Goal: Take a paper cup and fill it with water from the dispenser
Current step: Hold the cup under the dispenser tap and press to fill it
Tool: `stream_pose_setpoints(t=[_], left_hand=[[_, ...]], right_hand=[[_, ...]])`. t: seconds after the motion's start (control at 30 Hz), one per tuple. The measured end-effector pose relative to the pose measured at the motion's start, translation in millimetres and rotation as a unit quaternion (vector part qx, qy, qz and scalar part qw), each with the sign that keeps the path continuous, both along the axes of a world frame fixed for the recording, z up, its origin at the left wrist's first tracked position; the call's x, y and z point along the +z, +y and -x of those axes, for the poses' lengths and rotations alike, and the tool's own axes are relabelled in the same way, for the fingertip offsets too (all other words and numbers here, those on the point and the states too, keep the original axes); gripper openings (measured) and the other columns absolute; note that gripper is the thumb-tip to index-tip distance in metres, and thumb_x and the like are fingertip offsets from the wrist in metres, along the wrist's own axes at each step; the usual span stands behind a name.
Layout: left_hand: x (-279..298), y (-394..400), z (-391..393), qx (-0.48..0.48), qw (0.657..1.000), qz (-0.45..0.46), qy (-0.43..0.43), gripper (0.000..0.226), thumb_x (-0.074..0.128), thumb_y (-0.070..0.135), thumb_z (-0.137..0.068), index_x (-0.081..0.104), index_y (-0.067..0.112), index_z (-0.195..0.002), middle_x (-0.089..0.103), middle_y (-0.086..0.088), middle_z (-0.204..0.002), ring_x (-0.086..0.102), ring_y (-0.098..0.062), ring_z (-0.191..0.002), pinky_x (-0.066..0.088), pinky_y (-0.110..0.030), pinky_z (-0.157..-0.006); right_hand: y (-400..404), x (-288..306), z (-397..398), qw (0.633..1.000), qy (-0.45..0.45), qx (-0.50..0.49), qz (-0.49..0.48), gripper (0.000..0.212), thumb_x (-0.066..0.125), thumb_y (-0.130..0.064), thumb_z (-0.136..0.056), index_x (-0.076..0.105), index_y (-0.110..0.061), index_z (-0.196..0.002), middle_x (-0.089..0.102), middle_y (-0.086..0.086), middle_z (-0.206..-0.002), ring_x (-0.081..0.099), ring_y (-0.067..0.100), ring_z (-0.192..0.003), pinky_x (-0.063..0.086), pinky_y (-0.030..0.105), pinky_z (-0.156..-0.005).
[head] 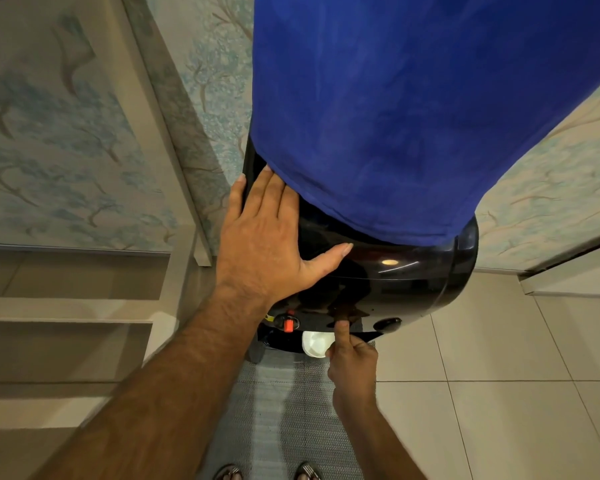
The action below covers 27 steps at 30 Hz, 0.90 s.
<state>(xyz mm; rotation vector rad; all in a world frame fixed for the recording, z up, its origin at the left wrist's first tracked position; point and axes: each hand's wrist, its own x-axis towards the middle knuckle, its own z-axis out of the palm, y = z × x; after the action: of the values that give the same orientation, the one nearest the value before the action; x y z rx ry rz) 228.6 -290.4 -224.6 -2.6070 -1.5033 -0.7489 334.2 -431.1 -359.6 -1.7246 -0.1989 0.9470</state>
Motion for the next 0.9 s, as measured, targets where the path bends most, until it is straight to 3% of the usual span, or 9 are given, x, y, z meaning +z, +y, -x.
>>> stream_pose_setpoints(t=[0.9], left_hand=[[0.2, -0.2, 0.0, 0.001, 1.000, -0.001, 0.002, 0.106, 0.041, 0.085, -0.081, 0.042, 0.003, -0.148, 0.045, -0.017, -0.155, 0.036, -0.030, -0.148, 0.022, -0.054, -0.123]], right_hand=[[0.3, -2.1, 2.3, 1.000, -0.003, 0.000, -0.027, 0.057, 0.058, -0.032, -0.095, 0.050, -0.019, -0.040, 0.043, -0.008, -0.039, 0.035, 0.006, -0.038, 0.029, 0.025, -0.050]])
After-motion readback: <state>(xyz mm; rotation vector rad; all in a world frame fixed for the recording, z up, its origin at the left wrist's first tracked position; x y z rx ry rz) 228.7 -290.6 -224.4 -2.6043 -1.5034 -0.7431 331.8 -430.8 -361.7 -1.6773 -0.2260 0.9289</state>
